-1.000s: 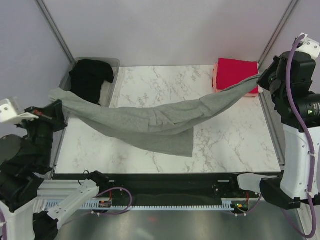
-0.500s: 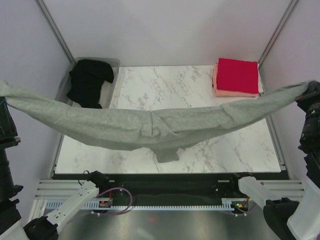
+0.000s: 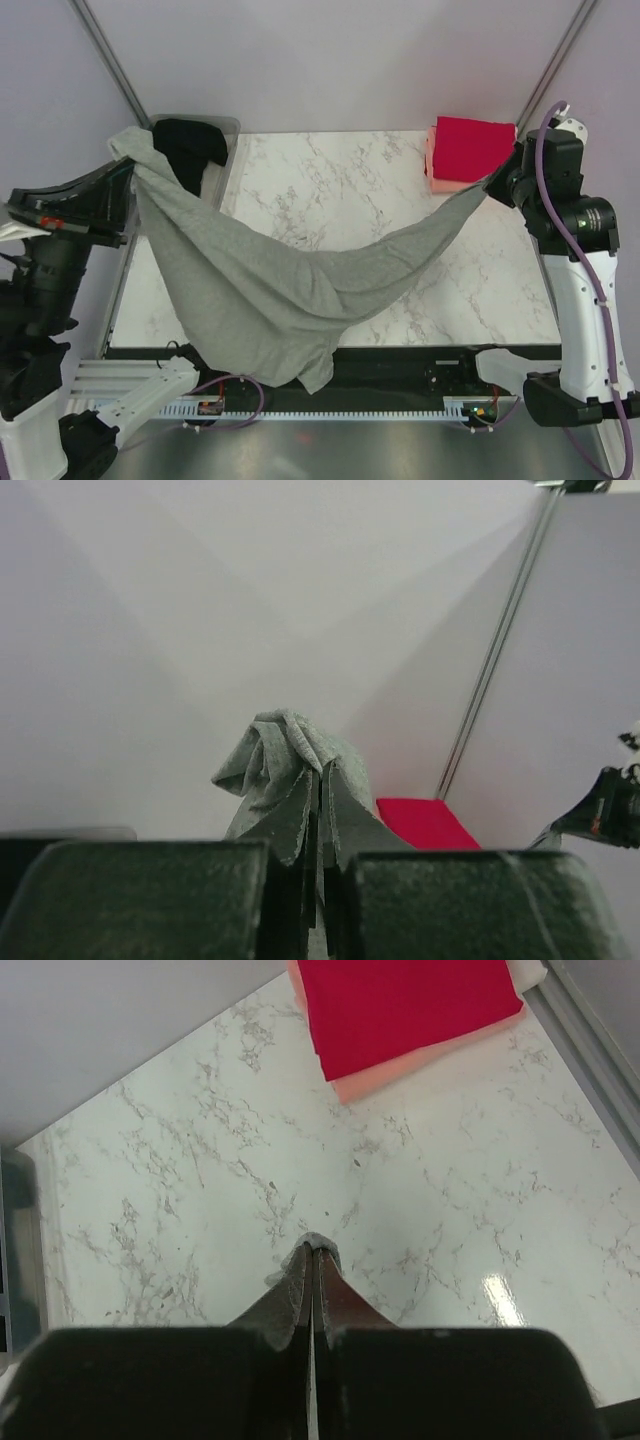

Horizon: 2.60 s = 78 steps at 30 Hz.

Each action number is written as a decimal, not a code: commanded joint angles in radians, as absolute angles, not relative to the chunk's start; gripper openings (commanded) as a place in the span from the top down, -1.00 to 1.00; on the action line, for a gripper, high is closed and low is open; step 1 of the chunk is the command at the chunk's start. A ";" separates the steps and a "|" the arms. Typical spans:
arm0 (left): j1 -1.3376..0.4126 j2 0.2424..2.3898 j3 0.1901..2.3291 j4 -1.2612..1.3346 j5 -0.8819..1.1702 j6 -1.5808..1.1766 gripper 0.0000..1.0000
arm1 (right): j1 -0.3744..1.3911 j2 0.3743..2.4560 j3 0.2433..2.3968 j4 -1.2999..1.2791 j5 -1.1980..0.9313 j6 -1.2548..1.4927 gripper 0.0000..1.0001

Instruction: Fold and stack the t-shirts

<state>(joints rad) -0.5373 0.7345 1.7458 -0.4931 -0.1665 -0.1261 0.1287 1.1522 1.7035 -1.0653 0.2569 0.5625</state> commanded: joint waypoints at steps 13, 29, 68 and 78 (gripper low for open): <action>-0.511 1.288 1.689 -0.488 -0.229 -0.103 0.96 | 0.120 1.075 1.531 -1.009 0.486 0.555 1.00; -0.472 1.720 1.809 -0.890 -0.049 -0.351 -0.95 | 0.109 0.996 1.241 -0.921 0.427 0.549 1.00; -1.200 1.140 0.363 -0.174 -0.219 -1.264 -0.46 | 0.110 0.930 1.020 -0.825 0.255 0.588 1.00; -1.201 1.094 0.475 -0.256 -0.418 -1.198 0.96 | 0.109 0.928 1.028 -0.822 0.265 0.572 1.00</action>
<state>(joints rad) -1.2152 1.1828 0.3992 -0.2481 -0.1703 -1.2301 0.1135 0.9409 1.0210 -0.8490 0.2588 0.5850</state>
